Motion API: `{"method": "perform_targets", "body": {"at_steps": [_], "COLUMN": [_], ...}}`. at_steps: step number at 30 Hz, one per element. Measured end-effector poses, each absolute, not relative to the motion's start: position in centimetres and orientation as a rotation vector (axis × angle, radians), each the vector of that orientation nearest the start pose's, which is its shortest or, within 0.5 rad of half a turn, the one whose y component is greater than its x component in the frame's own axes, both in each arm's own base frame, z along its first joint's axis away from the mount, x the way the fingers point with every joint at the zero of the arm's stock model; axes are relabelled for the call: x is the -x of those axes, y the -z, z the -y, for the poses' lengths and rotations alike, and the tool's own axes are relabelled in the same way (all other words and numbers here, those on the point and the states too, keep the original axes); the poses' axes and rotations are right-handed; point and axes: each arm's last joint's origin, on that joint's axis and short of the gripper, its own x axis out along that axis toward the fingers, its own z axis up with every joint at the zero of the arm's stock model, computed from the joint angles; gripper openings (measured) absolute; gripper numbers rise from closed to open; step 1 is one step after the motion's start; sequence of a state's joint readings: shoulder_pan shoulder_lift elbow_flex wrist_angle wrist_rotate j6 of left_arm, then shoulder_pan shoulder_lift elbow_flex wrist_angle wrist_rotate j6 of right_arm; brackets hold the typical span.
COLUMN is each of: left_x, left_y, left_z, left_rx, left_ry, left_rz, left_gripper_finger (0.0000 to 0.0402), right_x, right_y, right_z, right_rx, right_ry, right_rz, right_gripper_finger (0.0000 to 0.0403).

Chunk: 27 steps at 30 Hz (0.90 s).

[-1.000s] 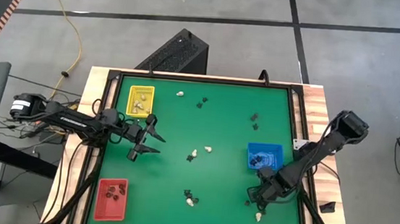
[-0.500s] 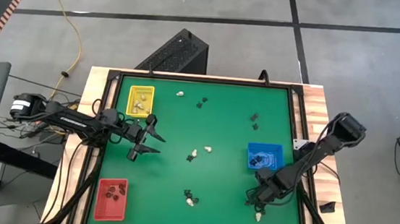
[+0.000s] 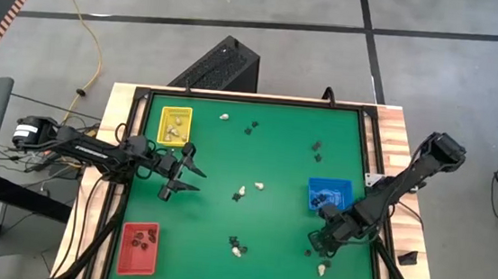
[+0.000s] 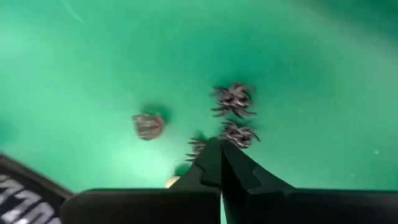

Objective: Sort Halloween decoration
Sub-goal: Put the black spider toy into the blue bin

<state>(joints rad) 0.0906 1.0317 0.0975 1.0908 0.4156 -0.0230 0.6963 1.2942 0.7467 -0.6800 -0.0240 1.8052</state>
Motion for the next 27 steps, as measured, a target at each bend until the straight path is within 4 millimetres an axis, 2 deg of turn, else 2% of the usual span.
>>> {"method": "perform_targets", "body": {"at_steps": [4, 13, 16, 19, 27], "left_x": [-17.2, -17.2, -17.2, -17.2, -17.2], "left_y": [-18.3, -18.2, -18.2, -18.2, -18.3], "left_z": [-0.4, -0.4, -0.4, -0.4, -0.4], "left_rx": [-0.016, -0.016, -0.016, -0.016, -0.016], "left_ry": [0.326, 0.326, 0.326, 0.326, 0.326], "left_rz": [0.148, 0.138, 0.138, 0.138, 0.139], "left_gripper_finger": [0.019, 0.019, 0.019, 0.019, 0.019], "right_x": [-16.9, -17.7, -18.0, -18.3, -19.0], "right_y": [-19.4, -17.2, -16.3, -15.6, -15.1], "right_z": [-14.2, -14.9, -15.0, -15.0, -14.5], "right_rx": [-1.149, -1.083, -1.052, -1.027, -1.021], "right_ry": [0.571, 0.635, 0.668, 0.682, 0.705], "right_rz": [-1.257, -1.309, -1.328, -1.338, -1.347], "right_gripper_finger": [0.0036, 0.0203, 0.0243, 0.0261, 0.0264]}}
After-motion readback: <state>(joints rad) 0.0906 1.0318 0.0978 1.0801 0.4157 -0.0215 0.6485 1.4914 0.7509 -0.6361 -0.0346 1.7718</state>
